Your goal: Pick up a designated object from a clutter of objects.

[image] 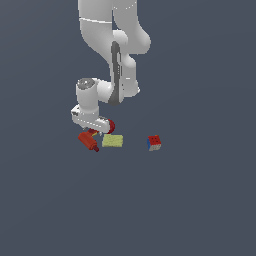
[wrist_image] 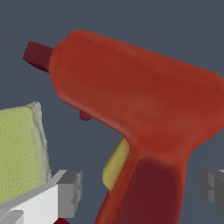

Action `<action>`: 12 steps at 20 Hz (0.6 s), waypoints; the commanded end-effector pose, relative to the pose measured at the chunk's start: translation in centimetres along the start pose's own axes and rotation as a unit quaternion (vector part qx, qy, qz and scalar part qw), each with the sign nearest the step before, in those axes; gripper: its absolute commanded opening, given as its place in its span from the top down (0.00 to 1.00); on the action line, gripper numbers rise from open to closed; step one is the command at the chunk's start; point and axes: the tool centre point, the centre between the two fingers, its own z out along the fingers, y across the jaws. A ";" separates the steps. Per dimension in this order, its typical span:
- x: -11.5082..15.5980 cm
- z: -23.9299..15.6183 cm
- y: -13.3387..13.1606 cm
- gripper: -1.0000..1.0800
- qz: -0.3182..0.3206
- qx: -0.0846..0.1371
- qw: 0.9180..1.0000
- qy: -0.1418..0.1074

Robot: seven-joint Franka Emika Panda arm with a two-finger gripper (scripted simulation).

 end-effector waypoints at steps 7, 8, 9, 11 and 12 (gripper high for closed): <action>0.0 1.2 0.0 1.00 0.000 0.000 1.000 0.000; 0.0 1.2 0.0 1.00 0.000 0.000 1.000 0.000; 0.0 1.2 0.0 1.00 0.000 0.000 1.000 0.000; 0.0 1.2 0.0 1.00 0.000 0.000 1.000 0.000; 0.0 1.2 0.0 1.00 0.000 0.000 1.000 0.000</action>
